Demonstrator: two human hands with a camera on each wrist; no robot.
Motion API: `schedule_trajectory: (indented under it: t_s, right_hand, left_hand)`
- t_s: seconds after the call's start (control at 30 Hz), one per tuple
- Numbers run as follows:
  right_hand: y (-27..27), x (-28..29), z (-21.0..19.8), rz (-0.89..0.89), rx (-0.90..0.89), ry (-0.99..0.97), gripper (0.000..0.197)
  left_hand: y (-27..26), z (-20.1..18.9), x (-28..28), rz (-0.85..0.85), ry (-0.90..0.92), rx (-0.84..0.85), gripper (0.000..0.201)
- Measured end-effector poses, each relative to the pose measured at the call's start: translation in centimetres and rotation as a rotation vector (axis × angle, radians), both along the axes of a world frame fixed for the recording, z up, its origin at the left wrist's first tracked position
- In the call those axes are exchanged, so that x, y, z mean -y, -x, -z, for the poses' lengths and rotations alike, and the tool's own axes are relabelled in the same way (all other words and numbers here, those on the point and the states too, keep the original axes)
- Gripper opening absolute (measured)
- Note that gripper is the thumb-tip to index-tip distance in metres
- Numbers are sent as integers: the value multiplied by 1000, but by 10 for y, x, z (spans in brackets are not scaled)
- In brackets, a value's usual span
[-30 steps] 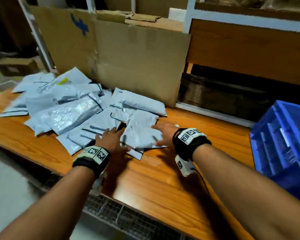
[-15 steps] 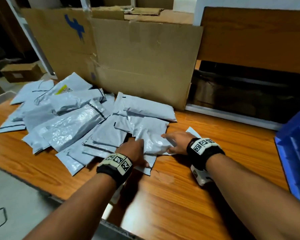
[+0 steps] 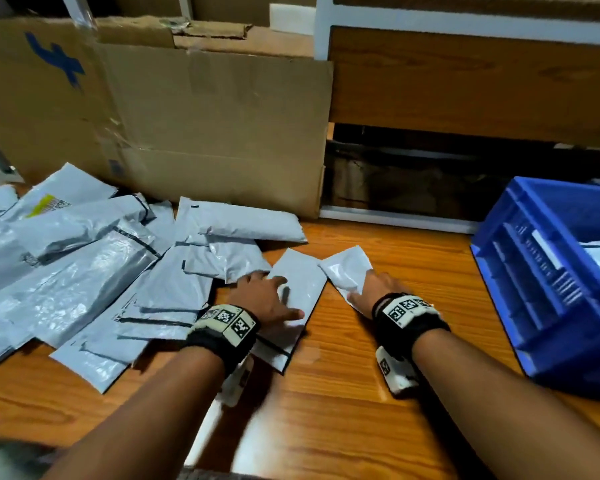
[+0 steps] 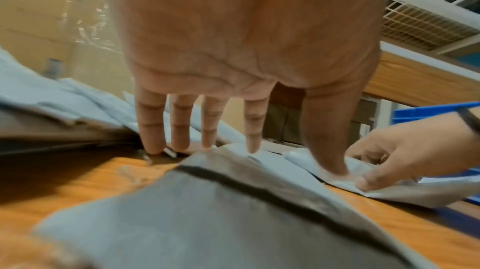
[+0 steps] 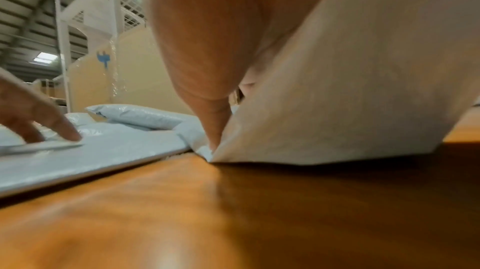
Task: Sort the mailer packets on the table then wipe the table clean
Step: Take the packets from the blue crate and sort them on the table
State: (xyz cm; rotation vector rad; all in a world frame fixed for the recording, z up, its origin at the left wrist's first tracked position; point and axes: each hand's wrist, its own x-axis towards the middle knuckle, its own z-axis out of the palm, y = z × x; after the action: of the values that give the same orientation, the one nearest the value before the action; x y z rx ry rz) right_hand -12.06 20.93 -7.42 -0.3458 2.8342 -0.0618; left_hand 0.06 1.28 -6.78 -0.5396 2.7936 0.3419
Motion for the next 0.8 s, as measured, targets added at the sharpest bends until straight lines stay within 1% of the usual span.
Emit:
schedule_trajectory:
  t_s: [0.07, 0.1, 0.13, 0.23, 0.3, 0.37, 0.4, 0.43, 0.5, 0.57, 0.63, 0.7, 0.73, 0.8]
  right_hand:
    - [-5, -2, 2, 57, -3, -1, 76]
    - [-7, -3, 3, 72, 13, -8, 81]
    - [-8, -5, 1, 71, 31, -18, 83]
    - [-1, -15, -8, -23, 37, -43, 74]
    - [2, -21, -11, -127, 56, -49, 80]
    - [0, -24, -8, -172, 124, -67, 85]
    - [-3, -25, -6, -169, 138, -72, 83]
    - [-5, -24, -3, -159, 115, -62, 77]
    - [-7, -22, 0, -124, 19, 16, 57]
    - [-9, -18, -3, -85, 7, 71, 42]
    - [-9, -16, -9, -58, 42, 114, 37]
    - [-7, -18, -20, -33, 33, 224, 38]
    - [-6, -20, -28, -29, 13, 286, 41]
    - [-5, -27, -50, -30, -36, 397, 50]
  left_hand:
    - [6, 3, -12, 13, 76, 56, 92]
    - [7, 6, -16, 25, 108, 81, 89]
    - [9, 9, -18, 41, 126, 92, 82]
    - [10, 12, -16, 71, 140, 56, 56]
    - [10, 10, -14, 98, 123, 35, 38]
    - [8, 8, -12, 116, 101, -2, 25]
    - [7, 7, -10, 121, 93, -15, 23]
    - [6, 6, -10, 124, 82, -23, 21]
    - [4, 7, -8, 116, 63, -46, 16]
    - [3, 5, -8, 93, 26, -67, 18]
    - [2, 2, -9, 59, -44, -108, 34]
    - [2, -7, -15, -10, -168, -172, 50]
    - [4, -12, -19, -43, -240, -212, 55]
    - [10, -28, -31, -56, -346, -297, 57]
